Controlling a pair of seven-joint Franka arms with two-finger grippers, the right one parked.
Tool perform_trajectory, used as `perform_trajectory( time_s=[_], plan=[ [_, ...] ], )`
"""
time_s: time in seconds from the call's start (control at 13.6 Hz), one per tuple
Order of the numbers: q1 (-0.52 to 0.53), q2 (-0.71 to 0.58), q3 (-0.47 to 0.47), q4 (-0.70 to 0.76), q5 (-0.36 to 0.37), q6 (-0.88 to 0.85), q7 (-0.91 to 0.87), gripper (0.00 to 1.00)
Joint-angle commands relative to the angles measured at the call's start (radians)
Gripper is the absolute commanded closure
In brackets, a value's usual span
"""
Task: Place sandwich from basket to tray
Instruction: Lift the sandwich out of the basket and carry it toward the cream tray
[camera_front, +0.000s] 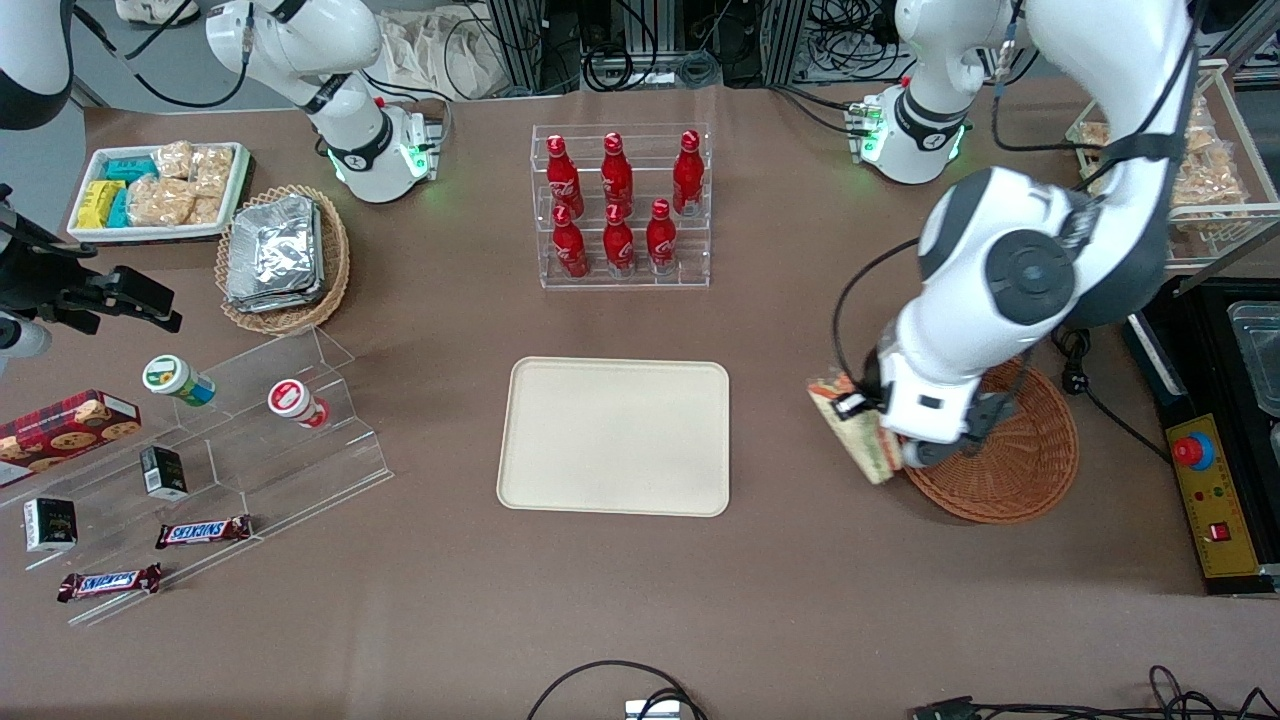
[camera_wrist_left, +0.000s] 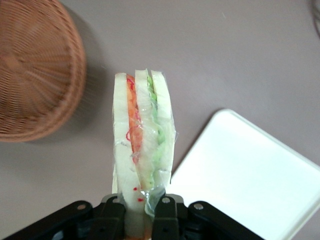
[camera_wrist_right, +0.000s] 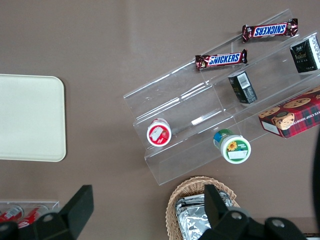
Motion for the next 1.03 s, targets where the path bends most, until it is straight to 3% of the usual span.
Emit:
perform_trajectory(
  time_s=[0.0, 0.22, 0.66, 0.95],
  plan=[
    [-0.032, 0.163, -0.086, 0.141, 0.065, -0.008, -0.002, 1.00],
    [-0.141, 0.282, -0.085, 0.182, 0.177, 0.028, -0.019, 1.00],
    [-0.210, 0.399, -0.084, 0.182, 0.203, 0.182, -0.032, 1.00],
    [-0.223, 0.434, -0.084, 0.182, 0.205, 0.189, -0.045, 0.68]
  ],
)
